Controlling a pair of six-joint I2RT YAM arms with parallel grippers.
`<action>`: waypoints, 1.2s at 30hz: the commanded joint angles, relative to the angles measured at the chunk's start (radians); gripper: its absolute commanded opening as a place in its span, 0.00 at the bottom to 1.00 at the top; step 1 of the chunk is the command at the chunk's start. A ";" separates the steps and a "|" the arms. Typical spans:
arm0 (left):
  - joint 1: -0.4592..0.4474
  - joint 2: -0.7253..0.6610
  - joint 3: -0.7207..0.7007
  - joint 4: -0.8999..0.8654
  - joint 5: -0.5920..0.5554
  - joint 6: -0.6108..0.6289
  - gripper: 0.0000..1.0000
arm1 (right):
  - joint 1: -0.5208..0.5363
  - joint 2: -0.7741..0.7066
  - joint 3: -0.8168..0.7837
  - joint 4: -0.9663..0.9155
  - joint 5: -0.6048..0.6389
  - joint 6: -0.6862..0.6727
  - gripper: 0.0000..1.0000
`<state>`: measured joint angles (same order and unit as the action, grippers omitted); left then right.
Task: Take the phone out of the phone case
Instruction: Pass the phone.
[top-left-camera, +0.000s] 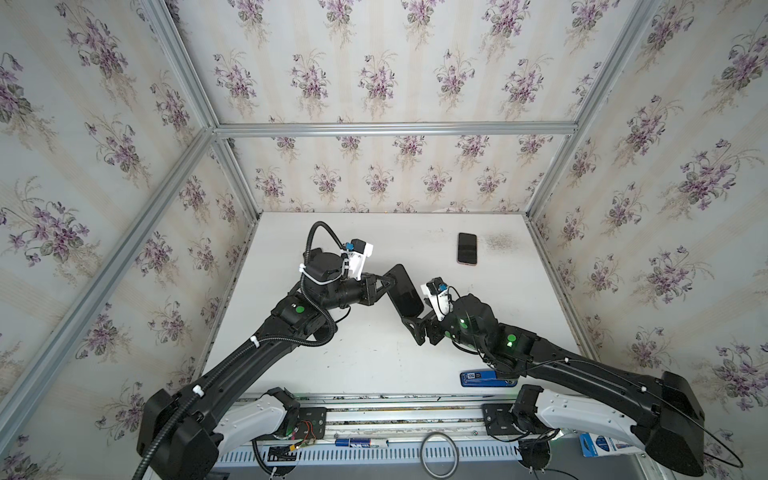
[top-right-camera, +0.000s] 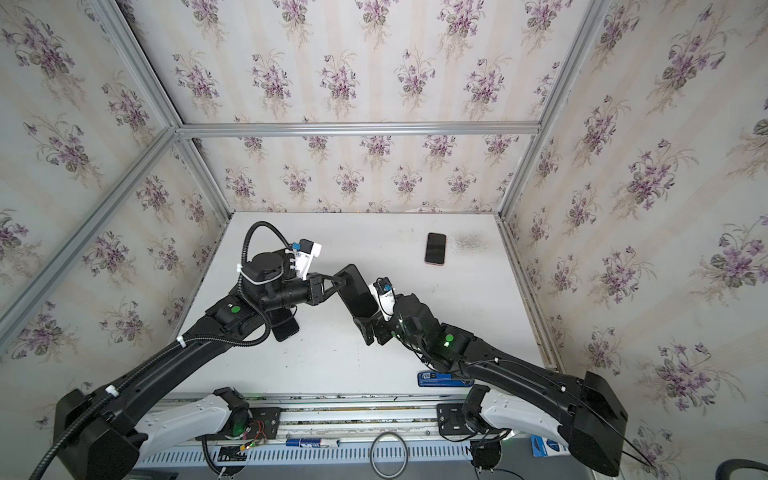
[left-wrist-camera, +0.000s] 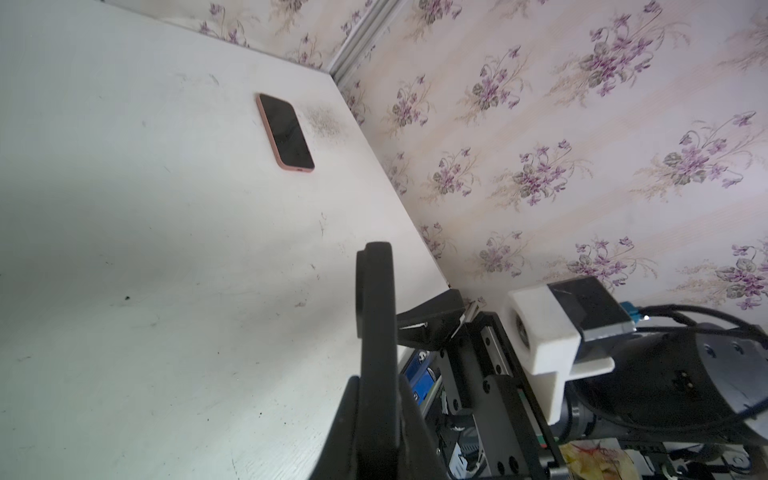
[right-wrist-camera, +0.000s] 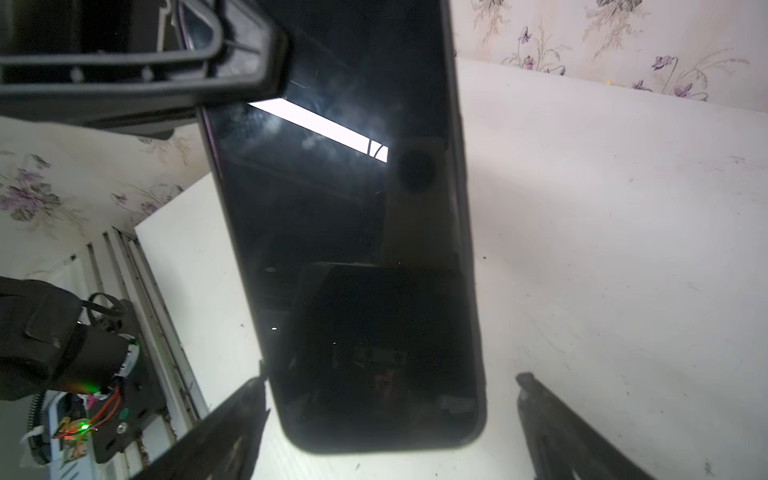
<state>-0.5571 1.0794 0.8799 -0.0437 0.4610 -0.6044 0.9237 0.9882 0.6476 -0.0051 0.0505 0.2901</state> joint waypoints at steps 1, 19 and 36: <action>0.003 -0.060 0.016 0.057 -0.106 0.022 0.00 | 0.003 -0.062 0.010 0.053 -0.042 0.029 0.96; 0.026 -0.252 0.113 0.292 -0.244 -0.025 0.00 | 0.001 -0.137 0.066 0.178 -0.310 0.201 0.99; 0.119 -0.236 0.037 0.698 -0.086 -0.366 0.00 | -0.224 0.091 0.156 0.708 -0.671 0.530 0.83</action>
<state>-0.4561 0.8280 0.9268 0.4595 0.3210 -0.8532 0.7311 1.0740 0.8055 0.5003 -0.5396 0.7055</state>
